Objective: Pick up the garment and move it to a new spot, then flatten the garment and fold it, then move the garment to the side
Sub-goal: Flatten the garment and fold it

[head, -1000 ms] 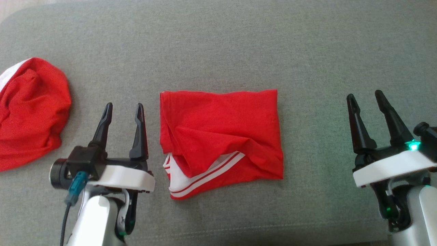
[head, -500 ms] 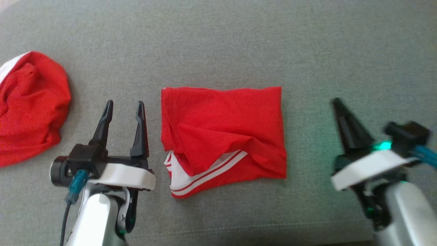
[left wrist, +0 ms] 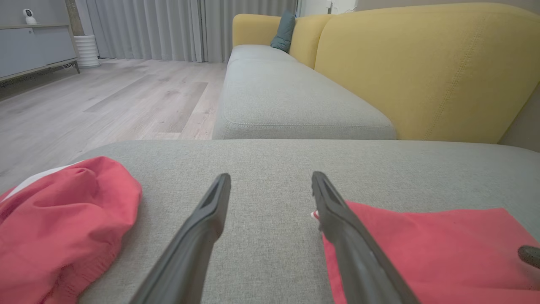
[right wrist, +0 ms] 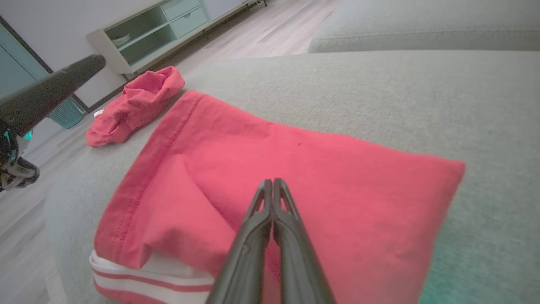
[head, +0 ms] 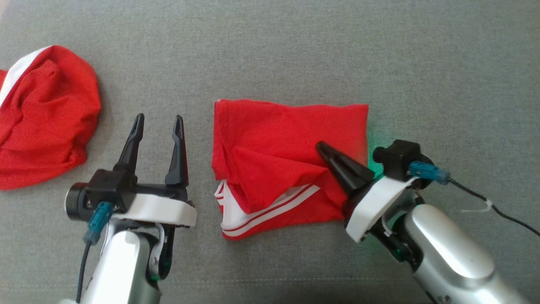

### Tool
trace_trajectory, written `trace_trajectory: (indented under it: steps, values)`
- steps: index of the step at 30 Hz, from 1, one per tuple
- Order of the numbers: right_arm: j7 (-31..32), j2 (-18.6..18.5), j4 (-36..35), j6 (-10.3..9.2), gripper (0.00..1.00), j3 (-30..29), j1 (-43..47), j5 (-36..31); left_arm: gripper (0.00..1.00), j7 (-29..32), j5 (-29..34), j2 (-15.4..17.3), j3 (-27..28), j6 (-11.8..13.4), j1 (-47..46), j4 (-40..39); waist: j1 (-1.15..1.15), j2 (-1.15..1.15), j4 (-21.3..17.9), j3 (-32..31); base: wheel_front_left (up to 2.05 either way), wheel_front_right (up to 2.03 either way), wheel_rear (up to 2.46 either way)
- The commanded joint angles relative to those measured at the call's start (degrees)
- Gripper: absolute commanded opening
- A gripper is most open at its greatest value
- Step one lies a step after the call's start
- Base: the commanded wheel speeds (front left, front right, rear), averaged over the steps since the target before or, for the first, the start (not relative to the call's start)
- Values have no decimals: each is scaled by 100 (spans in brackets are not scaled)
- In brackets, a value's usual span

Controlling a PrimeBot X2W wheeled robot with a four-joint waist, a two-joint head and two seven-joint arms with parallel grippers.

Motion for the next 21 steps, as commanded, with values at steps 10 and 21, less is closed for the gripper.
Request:
trace_trajectory:
  steps: [10,21]
  values:
    - [-235,-194,216,-5,0,1036,-421,606,100,-69,41,3,172,16,-203,-219,0,0,14,40,0,0,0]
    - [-347,-185,212,-5,0,1727,-748,765,100,-69,67,-16,179,-18,-235,-221,0,0,11,69,0,0,0]
